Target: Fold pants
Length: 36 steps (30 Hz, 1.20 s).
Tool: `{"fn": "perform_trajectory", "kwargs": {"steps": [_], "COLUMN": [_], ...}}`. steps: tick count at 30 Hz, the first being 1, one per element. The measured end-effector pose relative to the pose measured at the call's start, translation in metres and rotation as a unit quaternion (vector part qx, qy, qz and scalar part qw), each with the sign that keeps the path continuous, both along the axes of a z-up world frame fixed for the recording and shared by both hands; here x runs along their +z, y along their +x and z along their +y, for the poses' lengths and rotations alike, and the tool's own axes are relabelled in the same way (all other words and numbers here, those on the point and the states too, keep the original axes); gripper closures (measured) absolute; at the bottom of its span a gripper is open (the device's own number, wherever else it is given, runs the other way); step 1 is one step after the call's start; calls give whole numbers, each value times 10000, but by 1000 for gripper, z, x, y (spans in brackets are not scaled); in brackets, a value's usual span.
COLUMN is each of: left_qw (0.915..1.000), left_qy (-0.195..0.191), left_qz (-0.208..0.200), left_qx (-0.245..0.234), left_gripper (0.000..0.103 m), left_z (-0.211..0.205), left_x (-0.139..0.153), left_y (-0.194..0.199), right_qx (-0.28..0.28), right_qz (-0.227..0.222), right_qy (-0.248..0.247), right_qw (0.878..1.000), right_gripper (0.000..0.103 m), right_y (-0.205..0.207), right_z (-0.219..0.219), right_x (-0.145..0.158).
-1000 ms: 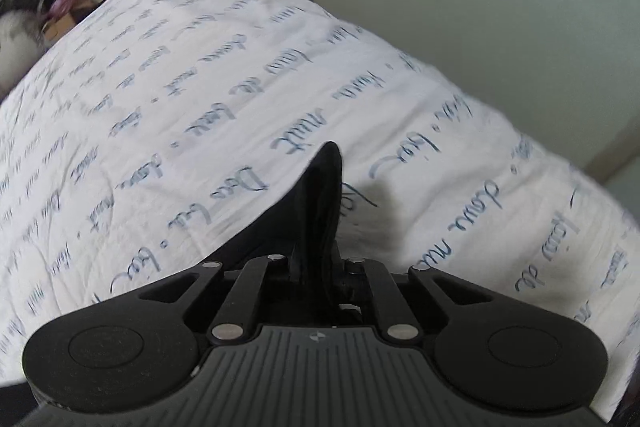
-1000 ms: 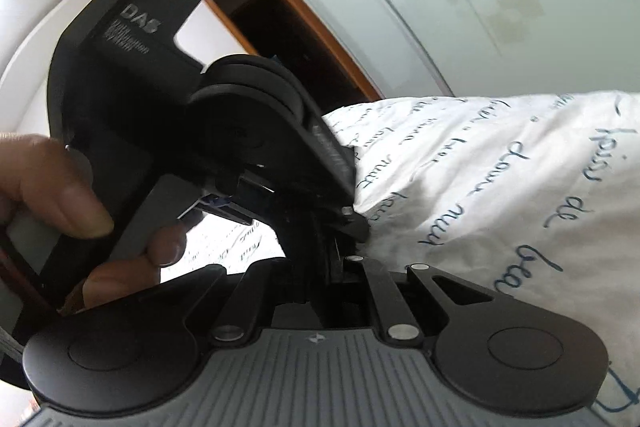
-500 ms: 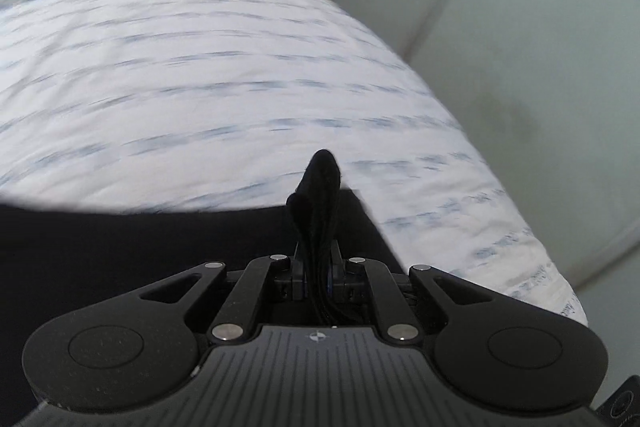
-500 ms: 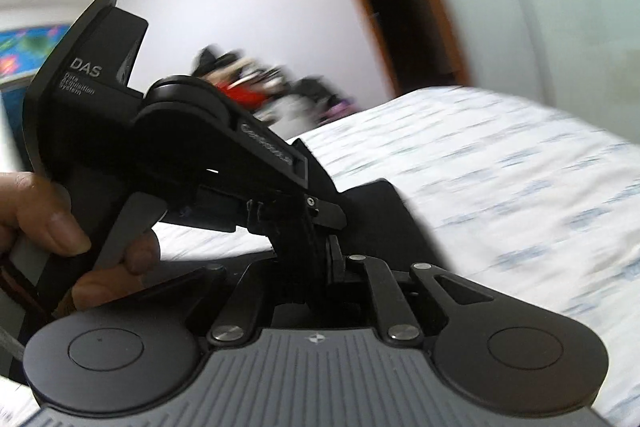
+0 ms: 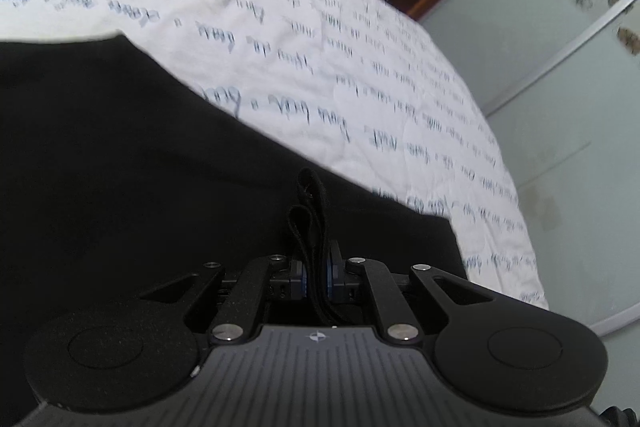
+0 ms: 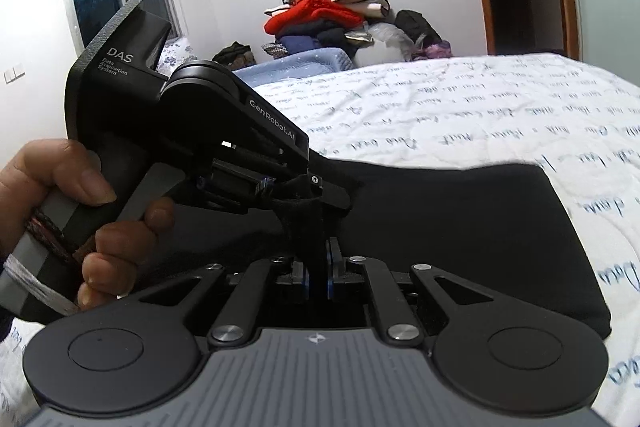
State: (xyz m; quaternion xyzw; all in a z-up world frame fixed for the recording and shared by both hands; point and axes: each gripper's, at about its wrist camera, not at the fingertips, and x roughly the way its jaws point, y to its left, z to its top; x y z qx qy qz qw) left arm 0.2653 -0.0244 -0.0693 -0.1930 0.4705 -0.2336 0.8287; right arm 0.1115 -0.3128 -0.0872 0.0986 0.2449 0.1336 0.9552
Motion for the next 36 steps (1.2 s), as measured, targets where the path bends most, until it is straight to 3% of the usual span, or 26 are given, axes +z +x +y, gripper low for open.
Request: {"fn": "perform_trajectory", "kwargs": {"steps": [6,12,14,15,18,23,26,27,28,29,32,34,36], "left_qw": [9995,9962,9962,9957,9929,9929,9895,9862,9811,9752,9540,9398,9192], "left_qy": [-86,-494,-547,-628,-909,-839,-608,-587,-590,-621,-655,-407,0], "left_qz": [82,343,365,399,477,320,-4,-155,-306,-435,-815,-1120,-1437], "left_qx": [307,629,563,555,600,774,1310,1538,1816,2078,2809,3202,3665], "left_gripper": [92,92,90,82,82,80,75,71,64,61,51,51,50], "left_z": [37,76,82,85,96,115,136,147,159,173,217,245,270], "left_x": [-3,-16,-21,-23,-28,-16,5,13,21,29,50,65,79], "left_y": [12,19,20,21,24,16,-2,-11,-22,-36,-83,-115,-144], "right_qx": [324,653,691,682,671,735,836,898,1010,1137,1244,1573,1887], "right_qz": [84,209,277,264,150,194,176,167,162,154,-72,-157,-213], "right_qy": [-326,-557,-740,-852,-1068,-890,-844,-821,-758,-638,91,1074,1898], "right_qw": [9989,9961,9945,9937,9919,9931,9928,9924,9919,9913,9922,9816,9633], "right_gripper": [95,95,92,91,88,83,72,60,38,29,26,26,24], "right_y": [23,44,50,50,58,68,57,56,51,50,20,8,6], "right_z": [38,68,78,81,86,85,82,81,80,77,56,29,7], "right_x": [-5,-8,-14,-16,-16,-19,-21,-21,-22,-21,-9,5,18]}}
